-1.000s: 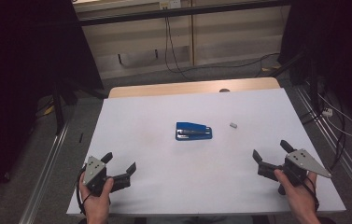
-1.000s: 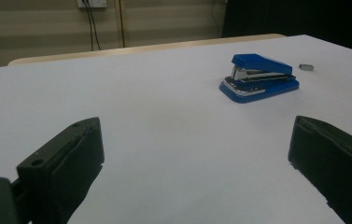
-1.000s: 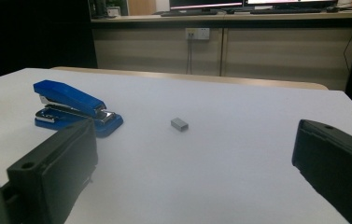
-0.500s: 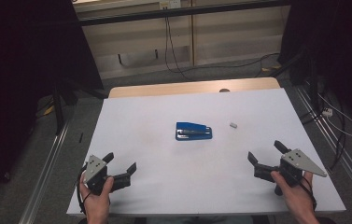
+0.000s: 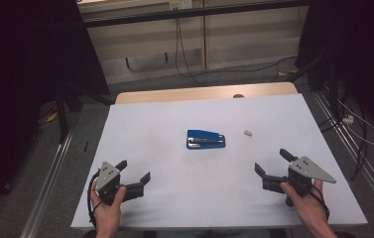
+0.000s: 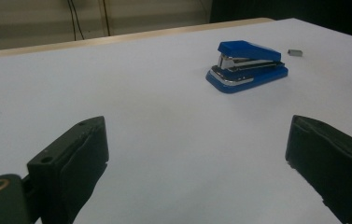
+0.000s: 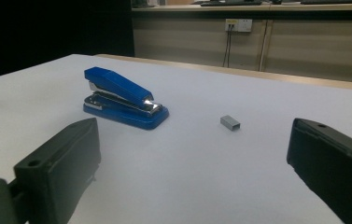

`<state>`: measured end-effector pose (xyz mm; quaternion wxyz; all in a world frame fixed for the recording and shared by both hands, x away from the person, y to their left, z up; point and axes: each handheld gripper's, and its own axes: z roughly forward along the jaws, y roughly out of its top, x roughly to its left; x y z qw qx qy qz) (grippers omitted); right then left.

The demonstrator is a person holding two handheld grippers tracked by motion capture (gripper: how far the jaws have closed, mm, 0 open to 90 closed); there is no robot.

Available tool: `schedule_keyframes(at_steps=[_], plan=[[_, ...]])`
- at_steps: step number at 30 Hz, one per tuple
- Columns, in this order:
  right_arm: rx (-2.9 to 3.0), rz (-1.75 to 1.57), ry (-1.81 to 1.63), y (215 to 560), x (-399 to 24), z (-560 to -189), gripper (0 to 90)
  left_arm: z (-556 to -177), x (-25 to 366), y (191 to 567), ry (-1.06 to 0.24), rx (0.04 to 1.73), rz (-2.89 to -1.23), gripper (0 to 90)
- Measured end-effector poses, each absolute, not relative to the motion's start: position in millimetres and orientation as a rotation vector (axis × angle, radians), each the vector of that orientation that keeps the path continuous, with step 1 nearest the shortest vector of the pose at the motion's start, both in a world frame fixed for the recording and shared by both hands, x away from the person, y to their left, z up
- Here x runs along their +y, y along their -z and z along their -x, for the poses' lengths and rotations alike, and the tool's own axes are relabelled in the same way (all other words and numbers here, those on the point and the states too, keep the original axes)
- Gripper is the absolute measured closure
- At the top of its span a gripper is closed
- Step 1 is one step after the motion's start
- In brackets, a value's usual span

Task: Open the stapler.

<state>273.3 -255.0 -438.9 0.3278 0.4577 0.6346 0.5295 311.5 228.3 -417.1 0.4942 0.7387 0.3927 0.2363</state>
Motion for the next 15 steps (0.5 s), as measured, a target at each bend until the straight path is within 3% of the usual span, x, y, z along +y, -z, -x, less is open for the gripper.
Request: schedule_keyframes(at_steps=[15], plan=[[1.723,-1.132,-1.408,438,-214,-300,8.5,-322,217,415,-0.493,0.920,-1.809,8.0]])
